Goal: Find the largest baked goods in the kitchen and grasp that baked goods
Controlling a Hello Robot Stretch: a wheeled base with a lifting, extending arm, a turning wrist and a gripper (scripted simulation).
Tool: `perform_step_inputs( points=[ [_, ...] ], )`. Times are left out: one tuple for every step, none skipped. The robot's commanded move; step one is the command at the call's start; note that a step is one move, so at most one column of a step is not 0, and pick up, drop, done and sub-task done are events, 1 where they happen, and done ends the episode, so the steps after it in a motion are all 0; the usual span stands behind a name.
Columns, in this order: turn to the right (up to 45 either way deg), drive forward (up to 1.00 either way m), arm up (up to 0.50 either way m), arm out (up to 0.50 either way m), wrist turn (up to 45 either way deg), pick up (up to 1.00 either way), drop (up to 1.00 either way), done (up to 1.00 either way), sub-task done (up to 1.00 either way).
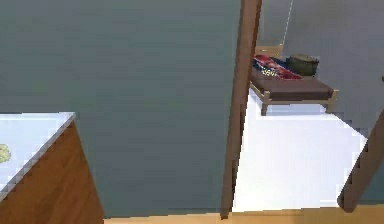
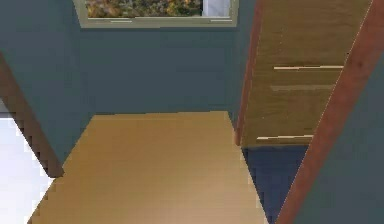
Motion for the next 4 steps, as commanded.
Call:
perform_step_inputs(
  points=[
    [-45.0, 0.0, 0.0, 0.0, 0.0, 0.0, 0.0, 0.0, 0.0],
    [-45.0, 0.0, 0.0, 0.0, 0.0, 0.0, 0.0, 0.0, 0.0],
    [-45.0, 0.0, 0.0, 0.0, 0.0, 0.0, 0.0, 0.0, 0.0],
    [45.0, 0.0, 0.0, 0.0, 0.0, 0.0, 0.0, 0.0, 0.0]
  ],
)
